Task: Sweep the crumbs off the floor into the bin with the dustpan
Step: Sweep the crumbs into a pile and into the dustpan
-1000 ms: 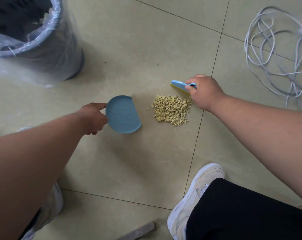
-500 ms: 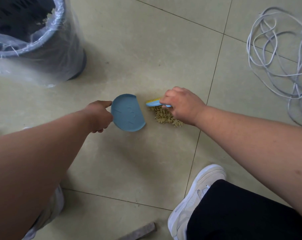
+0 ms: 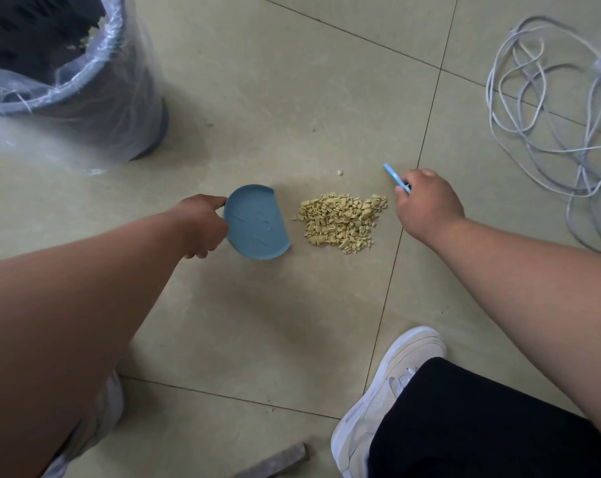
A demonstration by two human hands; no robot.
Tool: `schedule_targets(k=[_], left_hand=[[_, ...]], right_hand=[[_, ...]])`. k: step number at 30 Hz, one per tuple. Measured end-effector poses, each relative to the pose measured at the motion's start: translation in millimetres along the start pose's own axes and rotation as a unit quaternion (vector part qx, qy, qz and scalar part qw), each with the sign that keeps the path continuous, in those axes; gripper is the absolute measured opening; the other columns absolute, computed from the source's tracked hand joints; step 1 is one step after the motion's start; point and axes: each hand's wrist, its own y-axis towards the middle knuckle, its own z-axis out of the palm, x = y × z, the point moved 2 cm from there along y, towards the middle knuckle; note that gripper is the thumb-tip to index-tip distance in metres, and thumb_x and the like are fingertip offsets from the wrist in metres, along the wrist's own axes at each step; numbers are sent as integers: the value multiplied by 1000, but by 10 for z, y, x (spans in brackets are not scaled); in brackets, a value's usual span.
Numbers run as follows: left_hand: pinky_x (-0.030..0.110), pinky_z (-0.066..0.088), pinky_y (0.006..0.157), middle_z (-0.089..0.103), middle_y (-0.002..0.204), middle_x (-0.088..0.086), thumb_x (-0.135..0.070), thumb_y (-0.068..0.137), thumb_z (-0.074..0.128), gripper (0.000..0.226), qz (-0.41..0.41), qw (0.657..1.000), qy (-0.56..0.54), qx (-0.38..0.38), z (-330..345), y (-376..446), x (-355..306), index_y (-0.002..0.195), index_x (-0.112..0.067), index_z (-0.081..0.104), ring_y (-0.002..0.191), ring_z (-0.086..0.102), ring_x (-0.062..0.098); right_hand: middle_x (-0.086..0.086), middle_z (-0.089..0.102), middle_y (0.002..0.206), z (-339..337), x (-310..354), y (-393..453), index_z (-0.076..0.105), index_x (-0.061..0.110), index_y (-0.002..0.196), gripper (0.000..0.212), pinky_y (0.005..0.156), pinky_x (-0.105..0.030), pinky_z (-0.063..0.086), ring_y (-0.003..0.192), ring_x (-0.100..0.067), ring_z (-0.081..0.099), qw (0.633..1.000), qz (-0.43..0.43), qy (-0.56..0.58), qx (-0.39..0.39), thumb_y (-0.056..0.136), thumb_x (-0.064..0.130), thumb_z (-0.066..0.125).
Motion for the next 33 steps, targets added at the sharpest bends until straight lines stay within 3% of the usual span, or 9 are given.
schedule_targets(k=[4,7,12,17,19,23,25,28,33], left_hand=[[26,37,46,59,72,14,-5,96,48,76,-6,1000,0,3,-6,26,-37,162,-39,35,48,47,26],[28,39,49,60,73,15,-4,96,48,76,-8,1000,-1,2,3,28,-51,162,-38,34,49,48,27],[29,39,49,61,73,17,-5,96,50,75,-3,1000,-4,6,18,10,-46,162,-38,35,51,49,28],[28,37,48,58,73,15,-3,96,47,76,-4,1000,-3,9,14,21,-49,162,-39,35,52,46,28],[28,36,48,58,73,15,-2,96,47,76,-1,1000,-2,8,10,13,-51,162,-39,35,52,45,27],[28,37,49,58,73,15,-2,96,46,76,-4,1000,1,4,17,-7,-28,162,-38,35,50,46,27],[27,36,48,56,72,14,-2,96,46,77,-8,1000,-1,5,33,-12,-10,163,-38,33,47,43,25],[27,35,48,54,72,13,-3,97,47,76,-8,1000,-2,6,46,-19,1,163,-37,32,47,42,24],[28,38,49,57,74,14,-5,96,46,75,-2,1000,6,5,51,4,-15,163,-38,33,50,47,26]], right_hand=[[-15,59,108,86,178,7,62,7,105,23,71,-34,38,83,-29,49,999,-25,19,-4,101,27,50],[-13,58,106,108,362,61,64,8,105,23,71,-34,38,87,-32,55,998,-53,40,-2,101,26,51],[-8,60,107,128,598,-50,65,14,117,23,80,-39,47,96,-29,55,978,-208,-1,29,102,25,54],[-6,63,95,68,615,-165,69,17,103,12,75,-41,49,86,-33,59,924,-370,-91,19,94,22,62],[-6,64,98,-20,611,-96,69,17,107,16,79,-42,50,89,-32,60,933,-351,-75,12,97,24,59],[-10,62,109,-189,434,84,66,14,114,24,83,-43,50,101,-36,58,988,-153,-13,-27,101,29,52],[-11,61,113,-189,312,80,64,13,115,26,81,-41,49,104,-37,58,995,-80,-54,-32,102,29,48],[-11,60,119,-99,196,0,60,14,120,28,79,-40,46,108,-36,58,992,-43,-115,-17,103,30,43],[-10,58,122,112,295,-137,57,13,125,30,77,-39,44,108,-35,59,997,-31,-72,22,104,30,43]])
